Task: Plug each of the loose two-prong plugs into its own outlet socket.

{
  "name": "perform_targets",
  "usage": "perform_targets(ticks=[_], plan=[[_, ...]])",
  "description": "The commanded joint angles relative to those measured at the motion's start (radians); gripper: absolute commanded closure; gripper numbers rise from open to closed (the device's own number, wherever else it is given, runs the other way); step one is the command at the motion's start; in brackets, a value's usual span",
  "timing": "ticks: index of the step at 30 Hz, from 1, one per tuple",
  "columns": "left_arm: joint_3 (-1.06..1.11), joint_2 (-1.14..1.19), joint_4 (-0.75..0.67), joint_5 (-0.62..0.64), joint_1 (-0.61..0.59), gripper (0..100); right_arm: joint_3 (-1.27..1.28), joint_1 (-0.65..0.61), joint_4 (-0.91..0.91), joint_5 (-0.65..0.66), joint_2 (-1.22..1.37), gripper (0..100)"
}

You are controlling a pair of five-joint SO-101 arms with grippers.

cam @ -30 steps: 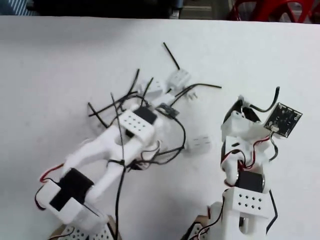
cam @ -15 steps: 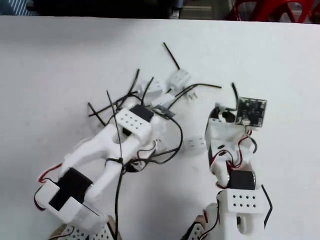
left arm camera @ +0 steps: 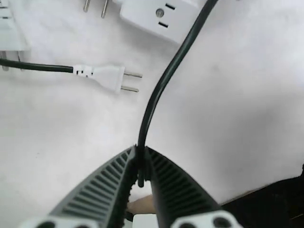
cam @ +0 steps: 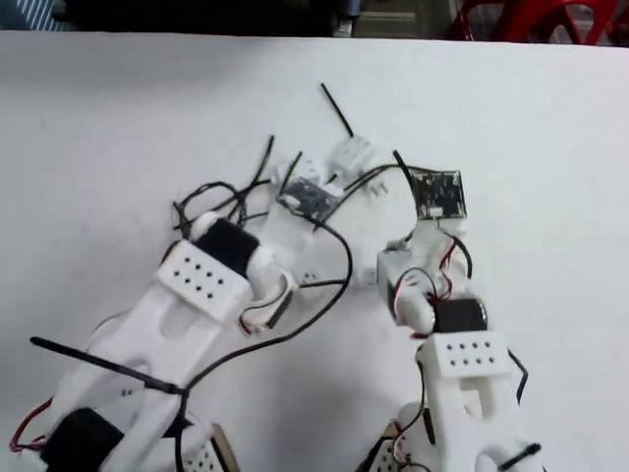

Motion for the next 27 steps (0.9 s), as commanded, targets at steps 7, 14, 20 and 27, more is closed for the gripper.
perform_targets(ticks=[7,14,20,27], plan=[[0.170,-0.133,-0.092,-0.009,-0.035,98,-0.077,-0.033,0.012,0.008,0.128,98.1],[0.178,-0.145,-0.091,-0.009,-0.035,98,-0.086,-0.061,0.090,0.008,0.125,98.1],[0.178,-0.145,-0.091,-0.009,-0.035,95,-0.083,-0.062,0.093,0.008,0.134,98.1],[0.178,-0.145,-0.091,-0.009,-0.035,95,-0.014,-0.108,0.027,0.006,0.134,98.1]])
